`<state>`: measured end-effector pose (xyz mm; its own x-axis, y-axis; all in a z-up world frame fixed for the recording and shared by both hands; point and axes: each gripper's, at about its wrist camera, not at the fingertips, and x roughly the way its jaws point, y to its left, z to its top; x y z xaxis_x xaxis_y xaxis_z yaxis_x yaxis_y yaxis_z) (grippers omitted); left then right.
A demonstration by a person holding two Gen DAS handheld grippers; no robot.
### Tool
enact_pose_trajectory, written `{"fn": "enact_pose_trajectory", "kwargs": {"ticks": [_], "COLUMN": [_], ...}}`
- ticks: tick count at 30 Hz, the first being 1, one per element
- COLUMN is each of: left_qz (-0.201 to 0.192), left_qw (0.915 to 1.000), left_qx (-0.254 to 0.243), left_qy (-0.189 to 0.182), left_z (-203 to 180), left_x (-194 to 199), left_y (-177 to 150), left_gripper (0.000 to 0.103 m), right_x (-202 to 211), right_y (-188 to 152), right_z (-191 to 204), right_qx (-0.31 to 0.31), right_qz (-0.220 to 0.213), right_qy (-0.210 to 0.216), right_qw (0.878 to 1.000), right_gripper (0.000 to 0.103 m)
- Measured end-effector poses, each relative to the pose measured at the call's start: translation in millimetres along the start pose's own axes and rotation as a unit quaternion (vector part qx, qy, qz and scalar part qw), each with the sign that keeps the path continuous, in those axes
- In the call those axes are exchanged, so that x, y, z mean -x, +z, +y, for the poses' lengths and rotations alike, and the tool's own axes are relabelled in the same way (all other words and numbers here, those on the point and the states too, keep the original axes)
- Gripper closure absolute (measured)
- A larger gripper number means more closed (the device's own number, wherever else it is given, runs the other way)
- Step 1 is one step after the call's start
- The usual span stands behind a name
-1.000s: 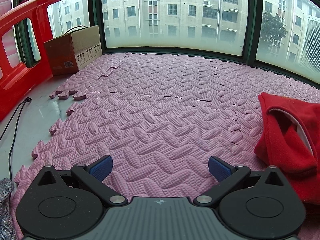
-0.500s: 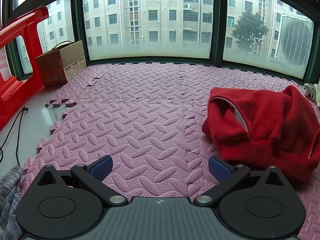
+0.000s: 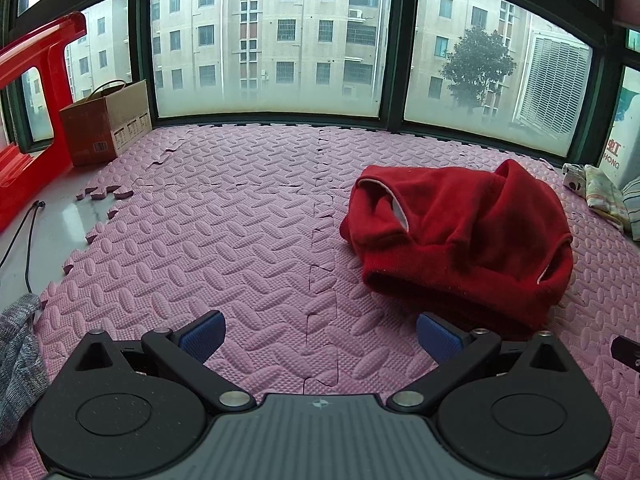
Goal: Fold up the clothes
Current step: 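Move both tools toward the crumpled red garment on the mat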
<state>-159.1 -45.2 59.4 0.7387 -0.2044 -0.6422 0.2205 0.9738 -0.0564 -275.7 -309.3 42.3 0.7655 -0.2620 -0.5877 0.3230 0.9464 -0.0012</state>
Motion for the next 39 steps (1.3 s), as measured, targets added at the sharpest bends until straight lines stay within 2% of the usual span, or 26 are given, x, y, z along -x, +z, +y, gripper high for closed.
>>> {"fn": "enact_pose_trajectory", "kwargs": {"ticks": [5,12,20,25,39], "left_qz": [0.018,0.030,0.038,0.044,0.053], "left_qw": [0.9997,0.9991,0.9987,0.9982,0.9971], "left_qx": [-0.004,-0.028,-0.031,-0.034,-0.054], "left_qy": [-0.015,0.002,-0.013,-0.020,-0.008], "left_z": [-8.2,-22.1,-28.3,-32.3,-43.9], "left_x": [9.8,17.5,26.6,25.2,15.6], "left_y": [-8.5,-20.8,-26.7,-26.5,-15.5], "left_gripper": [0.000,0.000,0.000,0.000,0.000], "right_x": [10.3,21.0,27.9,27.4,13.7], "right_y": [-5.6,-15.5,-21.7,-18.6,-10.6], "right_z": [5.6,10.9,15.2,19.3,22.9], "right_qx": [0.003,0.006,0.007,0.015,0.021], "right_qz": [-0.002,-0.004,-0.003,-0.003,0.011], "right_qy": [0.009,0.021,0.031,0.034,0.044], "right_qw": [1.000,1.000,0.999,0.999,0.999], "right_gripper": [0.001,0.001,0.001,0.001,0.004]}}
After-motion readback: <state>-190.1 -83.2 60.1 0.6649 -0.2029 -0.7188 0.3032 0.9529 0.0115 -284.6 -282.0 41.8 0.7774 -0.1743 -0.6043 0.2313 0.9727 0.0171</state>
